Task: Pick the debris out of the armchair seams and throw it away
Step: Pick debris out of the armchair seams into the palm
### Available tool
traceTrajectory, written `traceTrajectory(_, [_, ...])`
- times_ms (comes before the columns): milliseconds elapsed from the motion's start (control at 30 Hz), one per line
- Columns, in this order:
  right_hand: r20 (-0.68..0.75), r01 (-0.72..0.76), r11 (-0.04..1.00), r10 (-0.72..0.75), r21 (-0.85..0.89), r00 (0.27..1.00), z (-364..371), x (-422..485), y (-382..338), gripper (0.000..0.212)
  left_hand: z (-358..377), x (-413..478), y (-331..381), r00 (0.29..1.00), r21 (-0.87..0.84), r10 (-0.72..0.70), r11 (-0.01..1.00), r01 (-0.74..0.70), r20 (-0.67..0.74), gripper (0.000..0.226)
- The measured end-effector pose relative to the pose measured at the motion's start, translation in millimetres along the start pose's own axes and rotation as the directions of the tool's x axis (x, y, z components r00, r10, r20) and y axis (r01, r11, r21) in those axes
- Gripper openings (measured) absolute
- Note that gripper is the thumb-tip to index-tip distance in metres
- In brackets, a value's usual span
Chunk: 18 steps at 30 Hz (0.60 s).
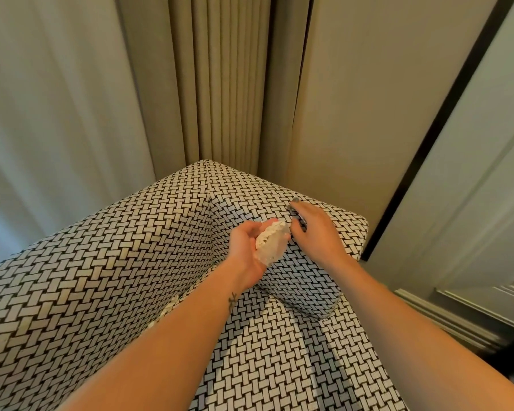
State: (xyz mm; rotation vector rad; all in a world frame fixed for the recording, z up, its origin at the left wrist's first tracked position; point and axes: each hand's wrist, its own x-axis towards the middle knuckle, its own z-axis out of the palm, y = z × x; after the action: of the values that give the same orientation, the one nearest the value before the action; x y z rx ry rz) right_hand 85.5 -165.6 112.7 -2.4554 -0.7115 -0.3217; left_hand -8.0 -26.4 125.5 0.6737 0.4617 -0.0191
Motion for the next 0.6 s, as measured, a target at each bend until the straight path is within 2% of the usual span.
traceTrajectory(233, [0.015,-0.017,0.998,0.016,0.058,1.000,-0.2,0.6,5.6,0.044,5.0,4.3,-3.2,1.000,0.025,0.009,1.000,-0.009,-0.018,0.037])
traceTrajectory(600, [0.017,-0.051,0.996,0.050,0.069,0.999,-0.5,-1.5,4.8,0.043,2.7,3.6,-9.7,1.000,-0.056,-0.014,0.998,0.013,-0.006,0.037])
